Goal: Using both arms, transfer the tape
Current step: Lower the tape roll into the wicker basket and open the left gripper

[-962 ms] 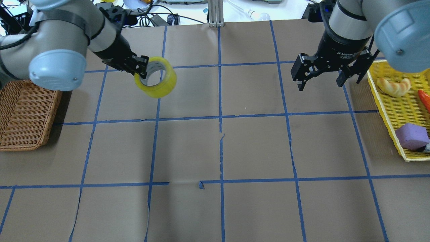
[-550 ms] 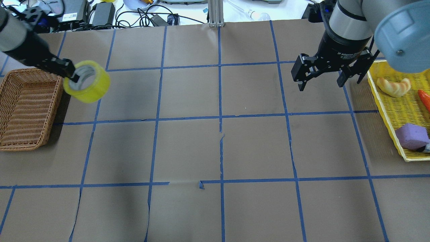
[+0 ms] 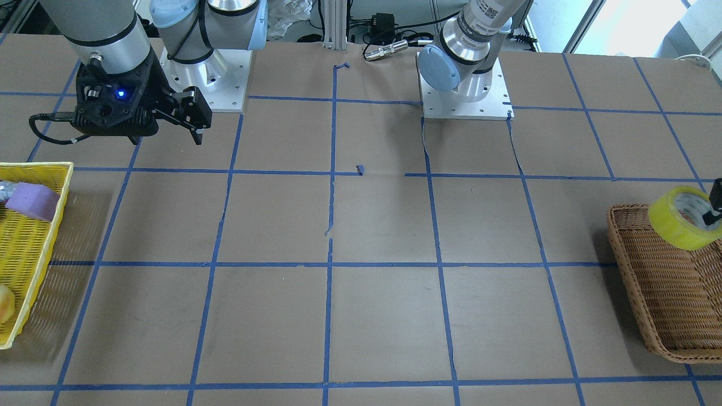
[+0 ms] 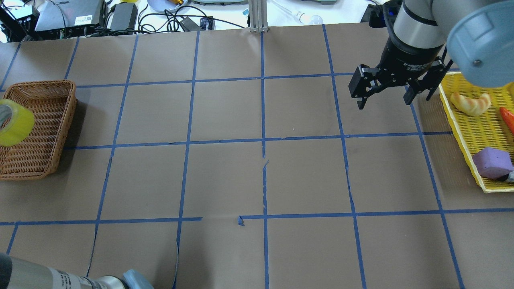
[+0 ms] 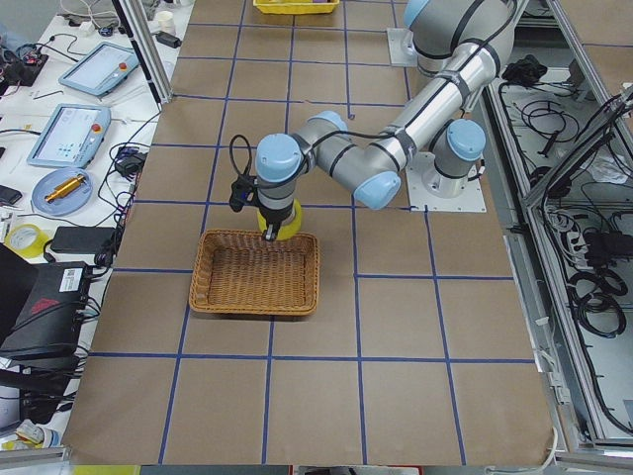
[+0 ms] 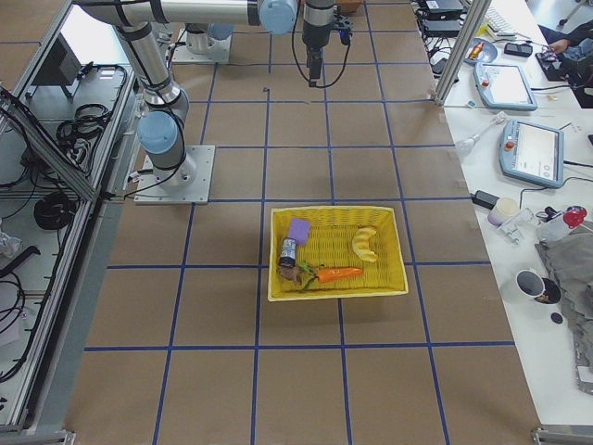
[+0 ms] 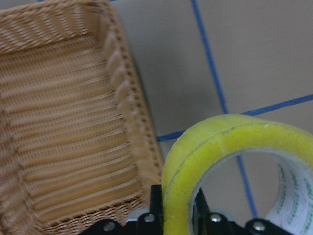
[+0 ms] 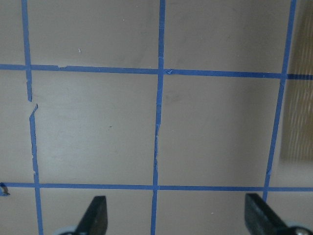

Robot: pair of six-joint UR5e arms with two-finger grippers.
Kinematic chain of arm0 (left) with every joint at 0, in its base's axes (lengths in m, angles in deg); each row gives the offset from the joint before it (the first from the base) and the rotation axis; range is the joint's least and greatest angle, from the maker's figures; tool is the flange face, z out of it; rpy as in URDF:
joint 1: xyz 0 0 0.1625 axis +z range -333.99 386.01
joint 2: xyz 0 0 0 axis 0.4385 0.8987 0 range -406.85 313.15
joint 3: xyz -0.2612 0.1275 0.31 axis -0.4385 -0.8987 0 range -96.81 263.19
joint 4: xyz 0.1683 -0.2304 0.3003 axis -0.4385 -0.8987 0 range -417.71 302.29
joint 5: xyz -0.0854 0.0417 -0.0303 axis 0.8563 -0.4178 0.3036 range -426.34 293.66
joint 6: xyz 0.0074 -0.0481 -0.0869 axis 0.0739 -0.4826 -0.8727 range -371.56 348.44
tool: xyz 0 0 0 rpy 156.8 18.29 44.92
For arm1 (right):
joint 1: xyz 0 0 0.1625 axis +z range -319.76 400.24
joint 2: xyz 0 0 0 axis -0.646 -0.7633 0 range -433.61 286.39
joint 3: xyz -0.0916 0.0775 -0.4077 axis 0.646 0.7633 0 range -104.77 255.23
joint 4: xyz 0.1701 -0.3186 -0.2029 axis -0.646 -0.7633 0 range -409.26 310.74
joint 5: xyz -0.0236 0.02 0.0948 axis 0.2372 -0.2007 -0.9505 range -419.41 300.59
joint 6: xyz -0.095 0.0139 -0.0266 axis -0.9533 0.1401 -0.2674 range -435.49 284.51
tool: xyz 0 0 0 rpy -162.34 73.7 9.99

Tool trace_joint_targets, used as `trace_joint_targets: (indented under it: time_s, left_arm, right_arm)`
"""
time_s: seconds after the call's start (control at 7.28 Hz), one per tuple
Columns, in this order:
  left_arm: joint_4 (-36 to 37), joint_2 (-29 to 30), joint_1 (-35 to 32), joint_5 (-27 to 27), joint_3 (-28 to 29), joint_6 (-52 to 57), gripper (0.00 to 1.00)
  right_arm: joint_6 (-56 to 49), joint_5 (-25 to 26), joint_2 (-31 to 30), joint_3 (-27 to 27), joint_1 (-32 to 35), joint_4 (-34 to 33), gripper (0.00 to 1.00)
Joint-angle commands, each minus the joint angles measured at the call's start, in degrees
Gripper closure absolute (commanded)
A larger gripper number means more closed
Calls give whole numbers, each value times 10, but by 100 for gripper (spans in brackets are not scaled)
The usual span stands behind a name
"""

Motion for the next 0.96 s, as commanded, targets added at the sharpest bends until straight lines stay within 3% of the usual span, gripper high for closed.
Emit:
trace_joint_targets:
  time_s: [0.0,0.27,0.55,0.69,0.82]
  left_arm:
    - [36,105,7,-5,60,-24,100]
    - [83,161,6,-6,69,-30,100]
    - [101,182,5,-3,69,-35,100]
    - [101,185,4,-3,68,-36,11]
    - [94,169,-3,-4,68,-56,0]
  right_arm:
    - [-2,2,0,0,0,0,0]
    - [4,-1,0,0,0,-1,0]
    - [5,1,0,1,0,-1,0]
    - [5,2,-1,1,0,0,0]
    - [5,1,0,1,0,1,0]
